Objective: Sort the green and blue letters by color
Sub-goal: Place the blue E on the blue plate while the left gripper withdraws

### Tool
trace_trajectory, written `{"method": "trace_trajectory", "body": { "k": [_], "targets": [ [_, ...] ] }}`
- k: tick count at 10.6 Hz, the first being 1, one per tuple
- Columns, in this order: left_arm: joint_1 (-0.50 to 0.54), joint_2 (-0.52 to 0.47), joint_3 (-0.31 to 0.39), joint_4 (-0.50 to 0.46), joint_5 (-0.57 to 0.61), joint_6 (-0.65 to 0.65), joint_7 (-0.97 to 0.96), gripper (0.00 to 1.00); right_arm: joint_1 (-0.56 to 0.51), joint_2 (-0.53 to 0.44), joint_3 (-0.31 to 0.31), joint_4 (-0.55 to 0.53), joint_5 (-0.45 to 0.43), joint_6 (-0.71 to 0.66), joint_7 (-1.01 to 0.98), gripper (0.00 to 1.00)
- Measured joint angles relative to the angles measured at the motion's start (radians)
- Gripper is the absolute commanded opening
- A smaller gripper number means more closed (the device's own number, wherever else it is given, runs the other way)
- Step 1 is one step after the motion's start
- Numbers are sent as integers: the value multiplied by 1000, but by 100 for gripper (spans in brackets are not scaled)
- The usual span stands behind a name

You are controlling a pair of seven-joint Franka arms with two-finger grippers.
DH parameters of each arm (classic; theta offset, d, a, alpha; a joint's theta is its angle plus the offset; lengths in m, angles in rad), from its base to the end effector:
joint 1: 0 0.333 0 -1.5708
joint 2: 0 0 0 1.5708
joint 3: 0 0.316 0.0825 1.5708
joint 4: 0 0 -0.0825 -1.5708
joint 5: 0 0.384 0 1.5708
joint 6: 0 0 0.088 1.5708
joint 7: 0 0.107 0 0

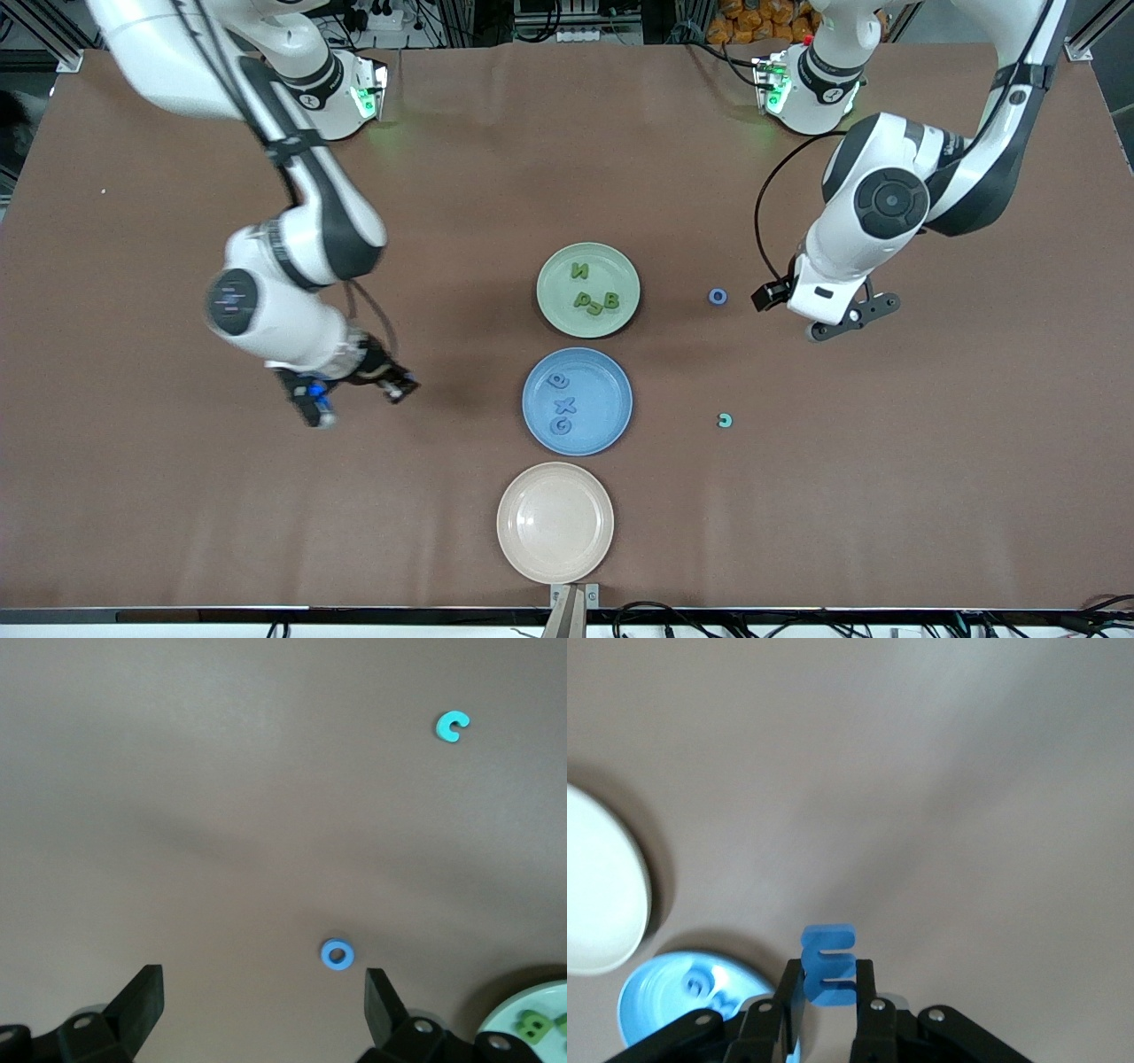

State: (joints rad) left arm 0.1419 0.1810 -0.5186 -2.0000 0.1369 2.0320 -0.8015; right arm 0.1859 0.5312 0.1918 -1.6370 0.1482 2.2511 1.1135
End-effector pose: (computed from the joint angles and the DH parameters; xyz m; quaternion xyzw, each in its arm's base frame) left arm 0.5362 -0.1958 0.3706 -0.9821 -0.1776 0.0427 0.0460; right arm 0.6478 0.2432 0.3228 -0.9040 0.4116 0.0399 0.1089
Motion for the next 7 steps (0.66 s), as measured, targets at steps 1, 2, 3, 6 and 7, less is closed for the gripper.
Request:
{"method": "trace_trajectory", "body": {
  "k": [1,2,3,6,7],
  "targets": [
    [-60,-34,76,-18,-39,1,58,100,75,61,-1,65,-50,6,105,0],
    [-111,-64,154,-24,-91,1,130,100,139,132,-2,141,-119,13,219,0],
    [-144,-90,217,-24,-117,-5,187,100,184,194,-3,207,-156,15,297,0],
    [-138,-140,284,50,-133,-61,223,100,286,322,-7,352,-175,44,378,0],
    [-127,-139,287,127,-133,-134,224,100,308,340,-8,375,-175,70,382,40]
  ]
}}
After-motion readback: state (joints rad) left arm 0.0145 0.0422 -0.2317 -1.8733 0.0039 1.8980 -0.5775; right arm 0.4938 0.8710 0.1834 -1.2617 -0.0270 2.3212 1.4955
